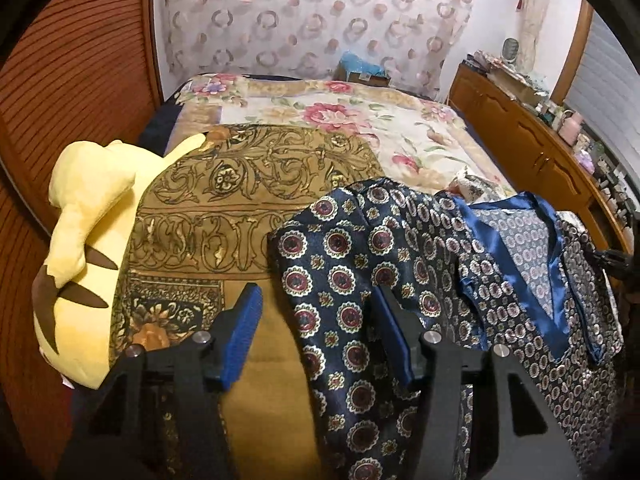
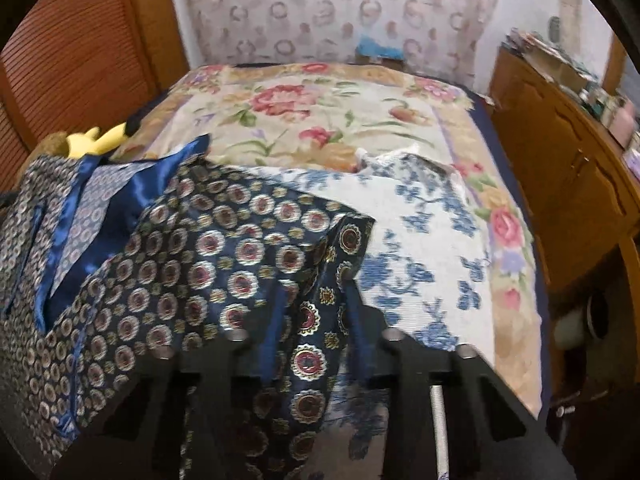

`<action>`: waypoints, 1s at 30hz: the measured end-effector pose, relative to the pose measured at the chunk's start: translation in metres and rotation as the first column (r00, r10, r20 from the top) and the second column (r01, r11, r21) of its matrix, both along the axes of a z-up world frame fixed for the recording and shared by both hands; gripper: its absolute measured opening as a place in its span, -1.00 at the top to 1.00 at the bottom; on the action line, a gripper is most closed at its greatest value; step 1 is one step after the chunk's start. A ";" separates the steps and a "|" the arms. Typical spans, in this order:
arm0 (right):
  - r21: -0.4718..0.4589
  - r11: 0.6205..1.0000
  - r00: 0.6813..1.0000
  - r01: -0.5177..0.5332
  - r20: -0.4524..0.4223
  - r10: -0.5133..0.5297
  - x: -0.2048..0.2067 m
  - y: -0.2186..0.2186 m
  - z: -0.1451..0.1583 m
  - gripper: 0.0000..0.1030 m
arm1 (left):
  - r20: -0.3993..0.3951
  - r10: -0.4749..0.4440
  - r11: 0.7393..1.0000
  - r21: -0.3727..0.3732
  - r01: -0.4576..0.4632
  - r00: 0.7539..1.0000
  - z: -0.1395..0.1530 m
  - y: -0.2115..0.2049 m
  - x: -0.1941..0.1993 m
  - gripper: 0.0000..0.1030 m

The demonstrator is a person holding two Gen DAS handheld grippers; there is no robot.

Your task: Fold small clothes

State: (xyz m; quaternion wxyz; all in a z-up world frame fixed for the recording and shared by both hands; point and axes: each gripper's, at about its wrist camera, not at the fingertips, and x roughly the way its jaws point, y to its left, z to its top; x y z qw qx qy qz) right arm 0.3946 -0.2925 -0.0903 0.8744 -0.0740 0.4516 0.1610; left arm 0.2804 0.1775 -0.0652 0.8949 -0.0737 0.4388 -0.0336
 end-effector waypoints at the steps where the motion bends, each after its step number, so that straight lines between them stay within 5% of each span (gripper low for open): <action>1: 0.002 1.000 1.000 -0.016 -0.005 0.016 -0.001 0.002 0.000 0.90 | -0.001 -0.003 1.000 -0.010 0.003 1.000 0.000 0.000 0.001 0.35; 4: 0.003 0.998 0.998 -0.056 -0.008 0.056 -0.006 0.010 0.002 0.96 | 0.013 -0.012 1.000 -0.018 0.012 1.000 0.008 -0.001 -0.002 0.95; 14: 0.042 0.998 0.980 -0.055 0.195 0.046 -0.022 0.012 0.069 0.99 | 0.179 -0.031 0.998 0.060 0.020 0.983 0.075 -0.022 -0.006 1.00; 24: -0.080 0.997 0.938 0.003 0.346 0.025 0.013 0.020 0.150 0.99 | 0.365 0.042 0.991 0.100 -0.084 0.930 0.161 -0.011 0.036 1.00; 30: -0.090 0.992 0.930 0.091 0.364 -0.052 0.035 0.007 0.162 0.99 | 0.351 0.023 0.992 0.111 -0.066 0.936 0.152 -0.007 0.039 1.00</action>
